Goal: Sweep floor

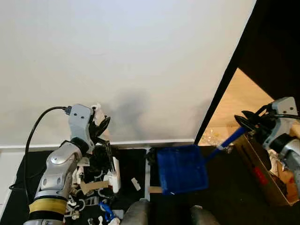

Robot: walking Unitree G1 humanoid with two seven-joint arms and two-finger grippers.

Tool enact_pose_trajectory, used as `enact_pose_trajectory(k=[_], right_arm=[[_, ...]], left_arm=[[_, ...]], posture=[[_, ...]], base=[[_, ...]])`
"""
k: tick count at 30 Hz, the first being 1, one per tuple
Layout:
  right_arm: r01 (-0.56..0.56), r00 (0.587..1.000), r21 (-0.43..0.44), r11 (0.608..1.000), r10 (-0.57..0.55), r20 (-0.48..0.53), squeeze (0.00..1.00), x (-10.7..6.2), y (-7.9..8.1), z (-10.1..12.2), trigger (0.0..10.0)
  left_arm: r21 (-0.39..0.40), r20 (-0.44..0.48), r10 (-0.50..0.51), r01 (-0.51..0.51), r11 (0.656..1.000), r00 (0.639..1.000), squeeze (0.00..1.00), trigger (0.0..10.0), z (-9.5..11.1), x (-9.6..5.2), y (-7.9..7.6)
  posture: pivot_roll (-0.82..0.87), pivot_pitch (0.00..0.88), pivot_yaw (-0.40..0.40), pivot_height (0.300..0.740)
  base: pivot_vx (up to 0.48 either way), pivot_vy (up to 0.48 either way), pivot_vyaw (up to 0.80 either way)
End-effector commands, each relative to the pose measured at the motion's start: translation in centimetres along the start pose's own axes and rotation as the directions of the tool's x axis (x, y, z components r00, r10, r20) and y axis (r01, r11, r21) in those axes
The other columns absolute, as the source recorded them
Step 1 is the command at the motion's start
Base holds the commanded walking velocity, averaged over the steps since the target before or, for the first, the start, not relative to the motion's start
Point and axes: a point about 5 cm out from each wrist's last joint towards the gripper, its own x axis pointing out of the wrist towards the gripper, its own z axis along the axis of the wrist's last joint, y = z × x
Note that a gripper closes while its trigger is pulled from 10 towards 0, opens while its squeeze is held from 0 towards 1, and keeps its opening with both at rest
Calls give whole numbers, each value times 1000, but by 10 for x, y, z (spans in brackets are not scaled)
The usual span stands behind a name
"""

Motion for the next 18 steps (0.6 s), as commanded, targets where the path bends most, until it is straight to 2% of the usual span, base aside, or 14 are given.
enact_pose_trajectory(k=[1, 6, 9, 15, 18], right_arm=[[-36, 999, 2, 999, 36, -24, 0, -1, 4, -2, 10000], [-25, 997, 0, 1000, 25, -70, 0, 2, -1, -13, 10000], [44, 997, -10, 999, -45, -56, 0, 10, -2, -20, 10000], [99, 995, -20, 995, -99, -27, 0, 17, -1, -21, 10000], [123, 992, -63, 990, -124, -19, 0, 24, 1, -22, 10000]], left_arm=[[16, 10, -7, 7, 1000, 1000, 0, 10000, 0, 1, -1], [16, 10, -1, 1, 1000, 1000, 0, 10000, -1, 0, 0], [16, 9, 3, -3, 1000, 1000, 0, 10000, -2, -1, -1], [20, 7, 6, -7, 1000, 1000, 0, 10000, -3, -3, 0], [24, 3, 12, -12, 1000, 1000, 0, 10000, -2, -5, 3]], posture=[[152, 200, 61, 740], [158, 205, 57, 740], [162, 207, 57, 740], [179, 213, 63, 740], [184, 214, 69, 740]], base=[[0, 0, 0], [0, 0, 0], [0, 0, 0], [0, 0, 0], [0, 0, 0]])
